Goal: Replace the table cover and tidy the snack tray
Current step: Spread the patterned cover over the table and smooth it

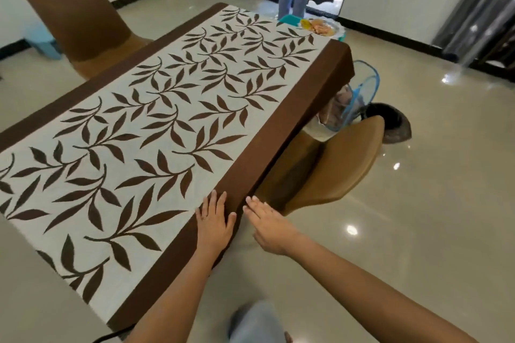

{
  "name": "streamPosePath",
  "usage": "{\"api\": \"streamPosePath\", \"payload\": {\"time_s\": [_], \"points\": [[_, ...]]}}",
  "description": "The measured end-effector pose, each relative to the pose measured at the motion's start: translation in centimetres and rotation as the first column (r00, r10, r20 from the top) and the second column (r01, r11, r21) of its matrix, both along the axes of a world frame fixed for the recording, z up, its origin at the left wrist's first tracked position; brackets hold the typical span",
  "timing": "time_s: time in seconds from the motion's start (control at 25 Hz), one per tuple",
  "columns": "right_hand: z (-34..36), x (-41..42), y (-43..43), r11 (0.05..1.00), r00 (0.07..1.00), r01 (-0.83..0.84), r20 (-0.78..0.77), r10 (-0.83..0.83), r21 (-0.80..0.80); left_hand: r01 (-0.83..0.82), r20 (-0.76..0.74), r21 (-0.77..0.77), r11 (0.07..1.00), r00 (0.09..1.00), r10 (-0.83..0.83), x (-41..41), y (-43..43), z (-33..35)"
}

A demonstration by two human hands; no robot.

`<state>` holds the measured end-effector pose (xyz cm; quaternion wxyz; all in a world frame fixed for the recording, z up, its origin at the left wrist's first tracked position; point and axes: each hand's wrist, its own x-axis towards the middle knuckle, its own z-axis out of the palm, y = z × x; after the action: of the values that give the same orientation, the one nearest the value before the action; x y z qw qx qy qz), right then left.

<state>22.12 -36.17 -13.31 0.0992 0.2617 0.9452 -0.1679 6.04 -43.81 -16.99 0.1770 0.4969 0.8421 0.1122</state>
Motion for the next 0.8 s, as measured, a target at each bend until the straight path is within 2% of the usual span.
{"api": "streamPosePath", "payload": {"time_s": [0.08, 0.16, 0.32, 0.44, 0.64, 0.8], "points": [[0.3, -0.1, 4.1, 0.999, 1.0, -0.017, -0.005, 0.017, 0.038, 0.023, -0.009, -0.07, 0.997, 1.0, -0.024, 0.6, 1.6, -0.2], [0.6, -1.0, 8.6, 0.999, 0.999, -0.039, -0.007, 0.04, 0.035, 0.008, -0.08, -0.106, 0.994, 0.997, -0.017, 1.3, 2.8, -0.9], [-0.2, -3.9, 16.1, 0.995, 0.994, -0.093, 0.06, 0.094, -0.019, -0.032, -0.176, -0.028, 0.999, 0.984, 0.027, 2.9, 2.7, -2.3], [-1.2, -4.9, 19.9, 0.98, 0.973, -0.161, 0.15, 0.177, -0.115, -0.123, -0.125, -0.006, 0.992, 0.985, 0.122, 3.1, 3.9, -2.2], [-1.7, -6.3, 27.4, 0.973, 0.964, -0.222, 0.134, 0.228, -0.063, -0.259, -0.035, 0.039, 0.965, 0.965, 0.26, 2.1, 12.6, -0.6], [-2.9, -6.4, 34.4, 0.974, 0.969, -0.226, 0.104, 0.225, 0.001, -0.318, -0.028, -0.021, 0.948, 0.948, 0.317, 1.4, 19.9, -0.7]]}}
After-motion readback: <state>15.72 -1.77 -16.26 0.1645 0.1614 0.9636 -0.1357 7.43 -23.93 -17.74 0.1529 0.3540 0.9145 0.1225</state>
